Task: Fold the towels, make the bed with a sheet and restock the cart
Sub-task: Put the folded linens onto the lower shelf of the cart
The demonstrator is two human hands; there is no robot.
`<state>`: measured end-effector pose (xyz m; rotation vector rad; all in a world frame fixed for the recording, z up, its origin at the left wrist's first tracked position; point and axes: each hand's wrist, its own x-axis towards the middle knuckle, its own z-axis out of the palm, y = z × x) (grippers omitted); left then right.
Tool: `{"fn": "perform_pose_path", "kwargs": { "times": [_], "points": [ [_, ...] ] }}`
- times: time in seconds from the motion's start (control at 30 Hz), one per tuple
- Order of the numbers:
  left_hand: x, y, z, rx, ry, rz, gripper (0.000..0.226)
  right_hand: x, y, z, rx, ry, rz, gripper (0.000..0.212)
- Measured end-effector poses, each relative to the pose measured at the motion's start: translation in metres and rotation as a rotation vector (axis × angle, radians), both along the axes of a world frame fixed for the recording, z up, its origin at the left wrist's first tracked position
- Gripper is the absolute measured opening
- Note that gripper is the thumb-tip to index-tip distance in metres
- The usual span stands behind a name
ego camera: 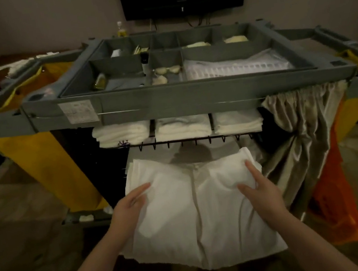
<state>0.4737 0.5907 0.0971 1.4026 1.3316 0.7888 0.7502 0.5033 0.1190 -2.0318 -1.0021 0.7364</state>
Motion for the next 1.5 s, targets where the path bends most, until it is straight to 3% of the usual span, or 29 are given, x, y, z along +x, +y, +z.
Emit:
{"fn": "perform_pose_path", "kwargs": {
  "times": [0.33,0.47,0.57,0.73,0.8,0.9,0.97,1.1,1.2,1.37,1.43,1.5],
  "points": [
    [0.023,0.077,-0.183,0.2,-0.058,0.068,0.032,0.041,0.072,-0.184,0.24,0.04,0.0,0.062],
    [0.018,0.095,-0.225,0.244,-0.168,0.093,0.038,0.047,0.082,-0.222,0.384,0.128,-0.012,0.061],
    [0.016,0.109,-0.228,0.294,-0.23,0.076,0.039,0.056,0.098,-0.223,0.461,0.123,-0.027,0.058],
    [0.03,0.188,-0.168,0.343,-0.254,0.134,0.038,0.084,0.182,-0.184,0.476,0.032,-0.032,0.052],
    [0.038,0.227,-0.173,0.278,-0.121,0.074,0.047,0.091,0.215,-0.189,0.425,-0.005,0.004,0.049],
    [0.049,0.257,-0.223,0.221,0.509,-0.077,0.063,0.101,0.24,-0.219,0.226,-0.13,0.074,0.052],
    [0.051,0.261,-0.235,0.249,0.667,-0.065,0.066,0.105,0.243,-0.228,0.21,-0.138,0.074,0.052],
    [0.054,0.248,-0.234,0.287,0.636,0.015,0.063,0.099,0.232,-0.226,0.225,-0.161,0.082,0.054],
    [0.053,0.235,-0.244,0.357,0.696,0.117,0.064,0.096,0.218,-0.234,0.242,-0.059,0.043,0.062],
    [0.052,0.212,-0.251,0.293,0.515,0.28,0.067,0.091,0.2,-0.248,0.186,0.101,-0.094,0.077],
    [0.053,0.199,-0.258,0.254,0.451,0.34,0.068,0.088,0.193,-0.247,0.093,0.233,-0.122,0.084],
    [0.053,0.184,-0.262,0.213,0.346,0.422,0.071,0.087,0.185,-0.242,0.091,0.397,-0.088,0.079]
  ]
}}
